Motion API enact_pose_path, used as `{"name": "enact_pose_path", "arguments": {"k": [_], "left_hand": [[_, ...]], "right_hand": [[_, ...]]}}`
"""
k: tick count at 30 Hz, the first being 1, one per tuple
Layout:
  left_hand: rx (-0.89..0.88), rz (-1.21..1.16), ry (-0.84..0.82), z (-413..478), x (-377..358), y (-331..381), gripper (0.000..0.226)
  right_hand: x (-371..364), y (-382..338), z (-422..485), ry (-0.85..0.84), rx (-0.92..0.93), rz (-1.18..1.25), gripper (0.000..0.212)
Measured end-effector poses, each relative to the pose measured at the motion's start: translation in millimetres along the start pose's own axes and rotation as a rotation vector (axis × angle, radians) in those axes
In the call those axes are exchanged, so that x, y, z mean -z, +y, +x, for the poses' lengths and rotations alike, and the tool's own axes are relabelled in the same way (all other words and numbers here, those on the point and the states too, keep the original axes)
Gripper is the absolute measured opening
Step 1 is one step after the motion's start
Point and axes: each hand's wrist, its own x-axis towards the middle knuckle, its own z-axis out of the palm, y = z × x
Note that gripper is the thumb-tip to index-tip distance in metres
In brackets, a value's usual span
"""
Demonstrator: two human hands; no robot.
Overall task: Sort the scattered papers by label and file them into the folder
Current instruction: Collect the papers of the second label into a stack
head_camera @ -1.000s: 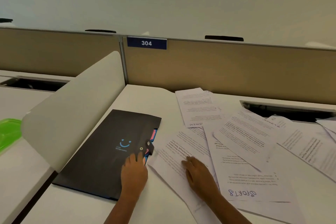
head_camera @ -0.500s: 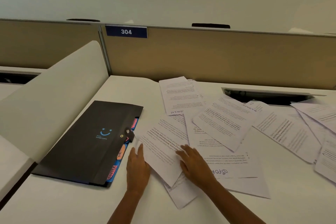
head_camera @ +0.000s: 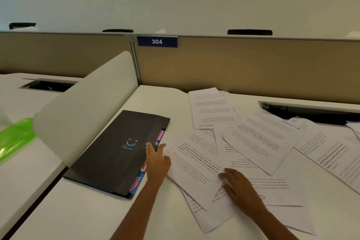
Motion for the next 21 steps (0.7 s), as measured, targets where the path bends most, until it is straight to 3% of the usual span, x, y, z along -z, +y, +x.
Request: {"name": "enact_pose_path", "arguments": {"k": [6,8,11,14,17,19,21], "left_hand": [[0.176,-0.221,0.29,4.9,-15.1,-4.6,0.047],[0.09,-0.382,0.258,1.3,-19.2,-2.5,0.05],[0.02,-0.402,0.211,-7.9,-24.9,-3.0,0.055],[0.031,-0.272,0.166,-11.8,-33.4,-3.8,0.051],[-0.116,-0.006,0.134,-9.1,-40.8,-5.1,0.035],[-0.092,0.206,0.114,-6.7,-43.2,-6.4,0.036],[-0.083,0.243,0.117,-7.0,-42.5,-5.7,0.037]], "right_hand": [[0.4,0.8,6.5,0.08,0.001,0.063,0.04],[6.2,0.5,13.8,0.066,-0.007,0.078,0.043],[9.4,4.3,26.6,0.055,-0.001,0.092,0.06],[6.6,8.8,36.0,0.038,-0.018,0.093,0.061],[5.0,9.2,40.6,0.068,-0.032,0.079,0.053],[4.2,8.3,40.4,0.103,-0.029,0.073,0.047],[4.6,7.5,38.4,0.111,-0.017,0.066,0.043]]}}
